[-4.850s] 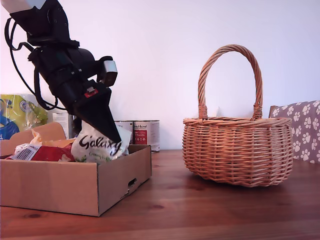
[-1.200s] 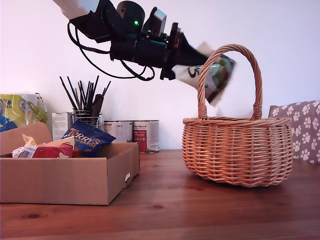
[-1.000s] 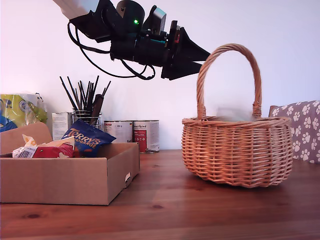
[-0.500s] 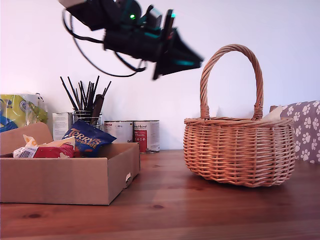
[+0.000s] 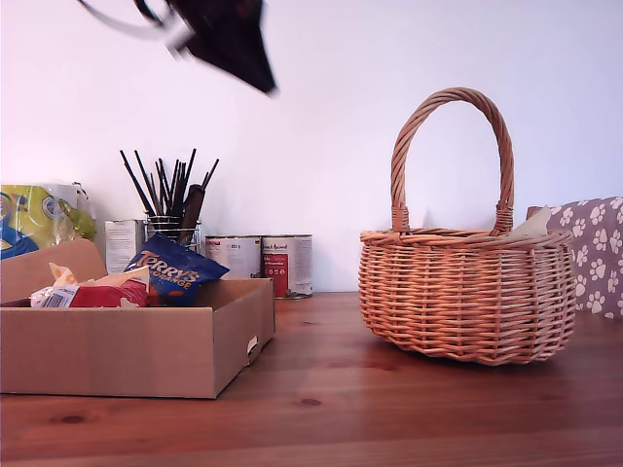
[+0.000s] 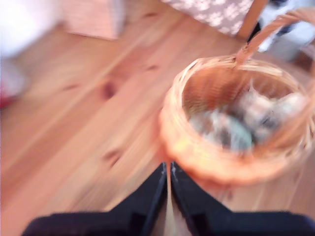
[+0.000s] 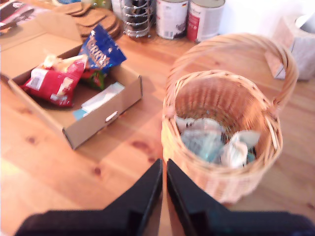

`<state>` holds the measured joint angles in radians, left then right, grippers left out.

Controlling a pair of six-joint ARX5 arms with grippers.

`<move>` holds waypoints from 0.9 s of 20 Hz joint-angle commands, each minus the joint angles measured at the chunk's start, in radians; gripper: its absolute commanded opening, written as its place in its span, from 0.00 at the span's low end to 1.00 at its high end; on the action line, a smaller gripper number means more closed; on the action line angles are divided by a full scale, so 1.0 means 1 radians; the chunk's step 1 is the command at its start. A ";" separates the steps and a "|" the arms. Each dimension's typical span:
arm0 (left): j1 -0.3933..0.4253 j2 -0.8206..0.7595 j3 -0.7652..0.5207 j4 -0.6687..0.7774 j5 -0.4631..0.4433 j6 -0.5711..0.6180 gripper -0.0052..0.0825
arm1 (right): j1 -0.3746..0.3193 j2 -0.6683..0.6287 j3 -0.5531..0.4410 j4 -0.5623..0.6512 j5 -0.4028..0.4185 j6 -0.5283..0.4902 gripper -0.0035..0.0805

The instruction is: Move the bags of Easter eggs from the cardboard box on the left into the woven basket on the right side.

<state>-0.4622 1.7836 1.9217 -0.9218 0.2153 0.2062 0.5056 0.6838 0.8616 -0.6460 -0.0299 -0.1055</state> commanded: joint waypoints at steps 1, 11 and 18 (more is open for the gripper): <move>0.000 0.001 -0.065 -0.010 -0.046 0.007 0.03 | 0.002 -0.007 -0.041 0.042 0.013 0.001 0.03; 0.001 -0.489 -0.838 0.462 -0.129 -0.113 0.03 | -0.043 -0.054 -0.112 0.172 -0.026 0.057 0.03; -0.010 -0.747 -1.000 0.556 -0.145 -0.186 0.03 | -0.044 -0.097 -0.112 0.158 -0.027 0.064 0.03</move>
<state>-0.4652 1.0420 0.9363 -0.3744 0.0750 0.0280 0.4644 0.5758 0.7681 -0.4877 -0.0540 -0.0490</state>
